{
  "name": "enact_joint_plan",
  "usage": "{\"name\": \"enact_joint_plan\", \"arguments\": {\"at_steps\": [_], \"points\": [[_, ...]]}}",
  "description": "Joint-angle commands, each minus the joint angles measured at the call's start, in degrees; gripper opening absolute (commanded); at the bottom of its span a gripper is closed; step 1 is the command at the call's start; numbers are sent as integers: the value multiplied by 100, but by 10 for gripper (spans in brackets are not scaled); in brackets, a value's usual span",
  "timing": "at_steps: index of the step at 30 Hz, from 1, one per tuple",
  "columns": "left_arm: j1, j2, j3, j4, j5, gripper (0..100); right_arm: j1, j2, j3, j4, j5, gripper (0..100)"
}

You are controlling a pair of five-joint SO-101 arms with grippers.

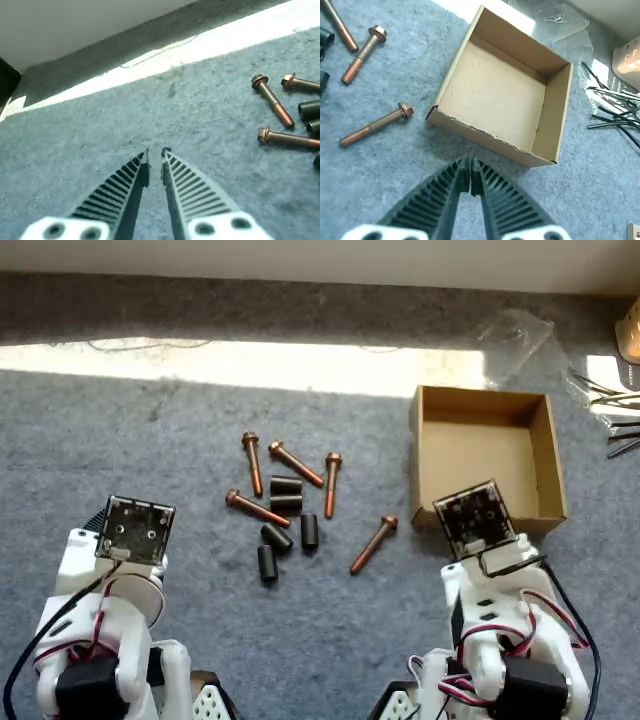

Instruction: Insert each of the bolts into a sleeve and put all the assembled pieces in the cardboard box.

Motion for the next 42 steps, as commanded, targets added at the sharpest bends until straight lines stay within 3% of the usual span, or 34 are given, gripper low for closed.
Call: {"name": "enact_joint_plan", "arguments": {"at_steps": [1,5,9,18,21,26,29,42], "points": [[198,1244,-444,-35,-35,63,66,1156,-980,251,9,10],[708,2422,-585,-44,536,63,-286,2123,-1604,338,-484,10],[1095,3240,-673,-141,1125,63,-1130,2949,-1956,347,-853,10],[1121,4453,-154,-1284,1741,63,-2484,5604,-3644,752,-2136,11],[1121,4664,110,-1644,1741,63,-2642,6756,-4637,1121,-2374,44],[1112,4716,488,-2066,1749,63,-2774,8356,-6264,1604,-2523,182],[1103,4716,690,-2365,1749,63,-2958,8998,-6914,1684,-2646,195],[444,4752,629,-2453,2057,66,-3231,10097,-7152,1666,-4185,195]]}}
